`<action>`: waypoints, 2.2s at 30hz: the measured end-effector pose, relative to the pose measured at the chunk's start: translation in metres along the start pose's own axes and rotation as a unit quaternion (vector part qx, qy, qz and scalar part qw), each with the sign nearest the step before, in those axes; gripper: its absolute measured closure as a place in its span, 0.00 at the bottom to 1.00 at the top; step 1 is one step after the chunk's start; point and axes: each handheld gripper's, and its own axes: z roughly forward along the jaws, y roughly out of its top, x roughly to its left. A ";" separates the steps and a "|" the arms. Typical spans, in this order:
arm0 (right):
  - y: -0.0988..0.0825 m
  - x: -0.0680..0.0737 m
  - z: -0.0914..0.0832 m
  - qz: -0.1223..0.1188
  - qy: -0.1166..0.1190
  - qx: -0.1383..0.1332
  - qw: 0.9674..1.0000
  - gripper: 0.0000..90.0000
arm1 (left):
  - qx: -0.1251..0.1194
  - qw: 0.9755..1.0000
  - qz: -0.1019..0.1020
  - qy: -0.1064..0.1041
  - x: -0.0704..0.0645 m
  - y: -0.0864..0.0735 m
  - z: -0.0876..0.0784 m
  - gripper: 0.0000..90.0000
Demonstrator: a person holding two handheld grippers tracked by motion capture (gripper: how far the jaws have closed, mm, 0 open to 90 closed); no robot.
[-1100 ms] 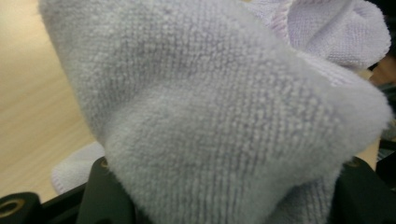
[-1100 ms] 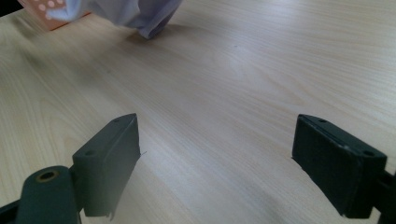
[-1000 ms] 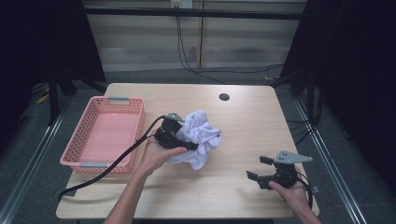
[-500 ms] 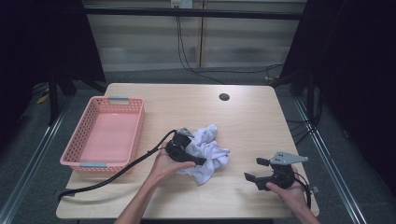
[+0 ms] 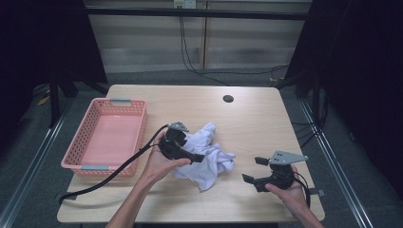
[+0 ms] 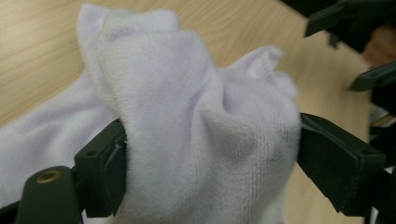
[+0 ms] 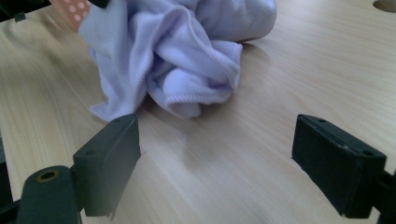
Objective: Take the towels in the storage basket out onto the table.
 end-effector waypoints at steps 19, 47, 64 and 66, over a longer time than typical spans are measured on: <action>0.090 0.056 0.068 -0.080 0.096 -0.031 0.992 0.76 | -0.006 0.998 -0.003 0.063 -0.017 -0.079 -0.066 0.76; 0.075 0.028 0.114 -0.043 0.045 0.018 0.998 0.81 | -0.061 0.995 0.027 0.071 -0.008 -0.065 -0.029 0.94; 0.108 -0.042 0.032 0.011 -0.067 -0.067 0.995 0.88 | -0.172 0.980 0.031 0.091 -0.012 -0.039 -0.101 0.96; 0.121 -0.055 0.018 0.016 -0.084 -0.083 0.993 0.88 | -0.196 0.975 0.034 0.094 -0.014 -0.029 -0.117 0.96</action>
